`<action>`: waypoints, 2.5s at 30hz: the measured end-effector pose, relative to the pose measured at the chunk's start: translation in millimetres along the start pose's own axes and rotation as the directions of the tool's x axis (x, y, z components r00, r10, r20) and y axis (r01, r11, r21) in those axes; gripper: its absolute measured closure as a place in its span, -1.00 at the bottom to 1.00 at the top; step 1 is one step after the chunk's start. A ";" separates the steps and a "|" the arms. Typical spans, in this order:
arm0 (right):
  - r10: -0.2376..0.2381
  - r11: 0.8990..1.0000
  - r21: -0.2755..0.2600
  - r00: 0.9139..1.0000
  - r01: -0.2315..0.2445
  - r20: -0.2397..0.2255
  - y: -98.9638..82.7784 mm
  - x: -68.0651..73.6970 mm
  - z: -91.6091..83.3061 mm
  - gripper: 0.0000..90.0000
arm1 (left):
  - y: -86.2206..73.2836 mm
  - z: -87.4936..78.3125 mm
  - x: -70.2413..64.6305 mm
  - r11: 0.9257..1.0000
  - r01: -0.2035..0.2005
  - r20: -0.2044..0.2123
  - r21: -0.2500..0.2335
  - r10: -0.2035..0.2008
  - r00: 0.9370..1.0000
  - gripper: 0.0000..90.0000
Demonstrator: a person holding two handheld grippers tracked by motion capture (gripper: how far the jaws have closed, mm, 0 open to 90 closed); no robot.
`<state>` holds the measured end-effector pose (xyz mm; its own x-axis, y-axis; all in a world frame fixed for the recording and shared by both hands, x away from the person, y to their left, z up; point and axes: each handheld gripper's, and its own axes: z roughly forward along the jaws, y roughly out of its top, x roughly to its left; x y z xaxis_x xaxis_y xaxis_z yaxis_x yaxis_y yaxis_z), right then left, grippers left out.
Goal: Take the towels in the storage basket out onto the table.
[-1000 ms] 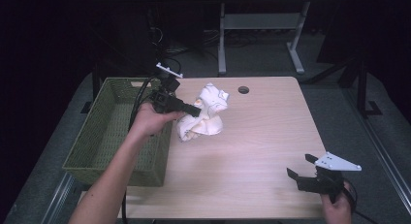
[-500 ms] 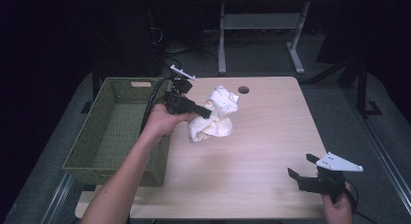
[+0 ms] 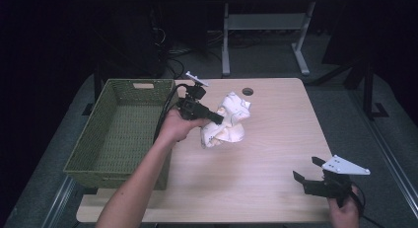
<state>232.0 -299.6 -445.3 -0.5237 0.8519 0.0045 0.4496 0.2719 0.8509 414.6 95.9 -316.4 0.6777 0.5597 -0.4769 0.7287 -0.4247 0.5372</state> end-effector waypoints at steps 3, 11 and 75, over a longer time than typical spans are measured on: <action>0.000 1.000 0.001 1.000 0.000 0.000 -0.2 0.3 0.2 -0.69 | 1.2 6.6 0.1 1.000 0.014 0.000 -0.002 -0.014 1.000 0.68; 0.001 1.000 0.006 1.000 -0.001 -0.001 -0.1 0.6 0.4 -0.69 | 3.2 27.8 2.1 1.000 0.021 -0.013 0.011 -0.021 1.000 0.66; -0.006 0.999 0.035 1.000 0.006 -0.013 -0.8 5.2 9.1 -0.69 | -30.5 80.5 5.6 0.999 0.038 -0.026 -0.013 -0.039 0.999 -0.04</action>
<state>235.5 -291.4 -450.8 -0.5358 0.8443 0.0063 0.4716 0.2930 0.8317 404.1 54.7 -391.4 0.6463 0.5940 -0.4790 0.7528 -0.3936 0.5277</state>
